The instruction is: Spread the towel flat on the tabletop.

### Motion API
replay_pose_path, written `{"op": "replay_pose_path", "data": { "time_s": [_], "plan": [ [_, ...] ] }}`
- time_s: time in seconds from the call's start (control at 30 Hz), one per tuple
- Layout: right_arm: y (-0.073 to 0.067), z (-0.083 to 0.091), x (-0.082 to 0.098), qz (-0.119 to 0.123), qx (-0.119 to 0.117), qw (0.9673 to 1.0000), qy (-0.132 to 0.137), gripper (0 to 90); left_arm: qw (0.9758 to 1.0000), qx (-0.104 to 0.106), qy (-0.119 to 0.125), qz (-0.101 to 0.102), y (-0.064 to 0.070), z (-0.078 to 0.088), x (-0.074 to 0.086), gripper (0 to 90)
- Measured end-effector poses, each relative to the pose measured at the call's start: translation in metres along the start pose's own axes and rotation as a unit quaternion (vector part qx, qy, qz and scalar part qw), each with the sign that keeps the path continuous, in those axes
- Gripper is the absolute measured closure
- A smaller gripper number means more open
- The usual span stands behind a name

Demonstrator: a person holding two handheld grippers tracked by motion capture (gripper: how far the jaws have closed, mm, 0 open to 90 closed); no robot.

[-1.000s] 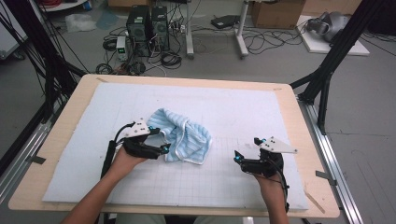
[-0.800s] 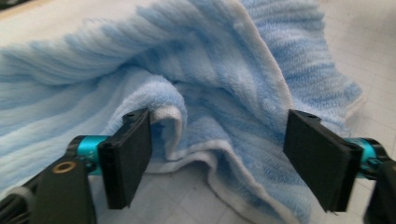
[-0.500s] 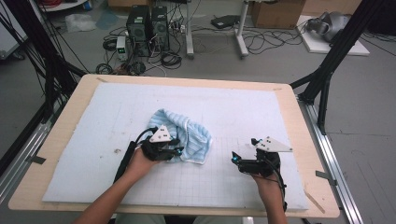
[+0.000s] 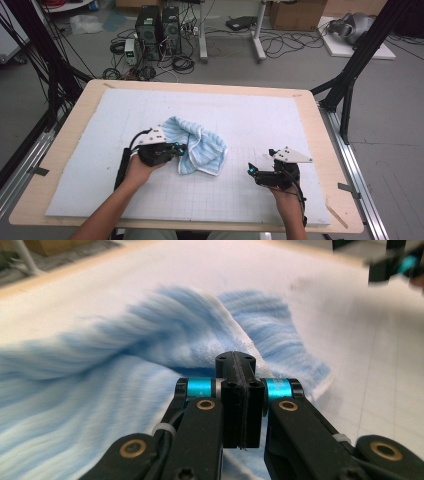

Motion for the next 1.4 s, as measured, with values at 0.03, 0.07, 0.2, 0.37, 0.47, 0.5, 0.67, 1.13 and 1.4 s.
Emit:
{"op": "replay_pose_path", "data": {
  "time_s": [0.03,0.07,0.2,0.37,0.47,0.5,0.67,1.13,1.4],
  "plan": [
    [0.0,-0.001,0.0,-0.002,0.001,1.0,0.0,9.3,1.0,0.0,0.0,0.0,0.0,0.0,0.0,89.7],
    [0.0,-0.001,0.0,-0.002,0.001,1.0,0.0,9.3,1.0,-0.006,0.003,0.003,-0.003,0.006,-0.001,89.7],
    [-0.002,-0.003,0.0,-0.001,-0.002,1.0,-0.005,9.3,0.9993,-0.029,0.021,0.014,-0.015,0.029,0.0,89.7],
    [0.0,-0.003,0.0,-0.004,0.005,1.0,-0.005,9.3,0.9969,-0.06,0.041,0.029,-0.03,0.065,0.009,89.8],
    [-0.001,-0.007,0.001,-0.005,0.004,0.9999,-0.009,9.3,0.9938,-0.09,0.047,0.045,-0.042,0.091,0.019,89.9],
    [-0.002,-0.008,0.0,-0.004,0.002,0.9999,-0.01,9.3,0.9929,-0.098,0.044,0.049,-0.046,0.098,0.023,89.8],
    [-0.01,-0.016,-0.005,-0.001,-0.005,0.9999,-0.013,9.3,0.9884,-0.131,0.046,0.063,-0.056,0.121,0.036,89.8],
    [-0.046,-0.092,-0.035,0.027,-0.046,0.9975,-0.045,18.7,0.9822,-0.162,0.036,0.089,-0.065,0.134,0.051,70.1],
    [-0.08,-0.15,-0.065,0.052,-0.086,0.992,-0.075,17.5,0.9828,-0.148,0.042,0.101,-0.067,0.123,0.053,40.7]
  ]
}}
Point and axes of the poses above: each handheld gripper's, and its own axes: z roughly backward along the jaws, x roughly out of its underside, y roughly to its right, the point moved 3 cm from there along -z, roughly forward along the jaws, and after that the axes turned 6 degrees about x, right-handed, at the moved point
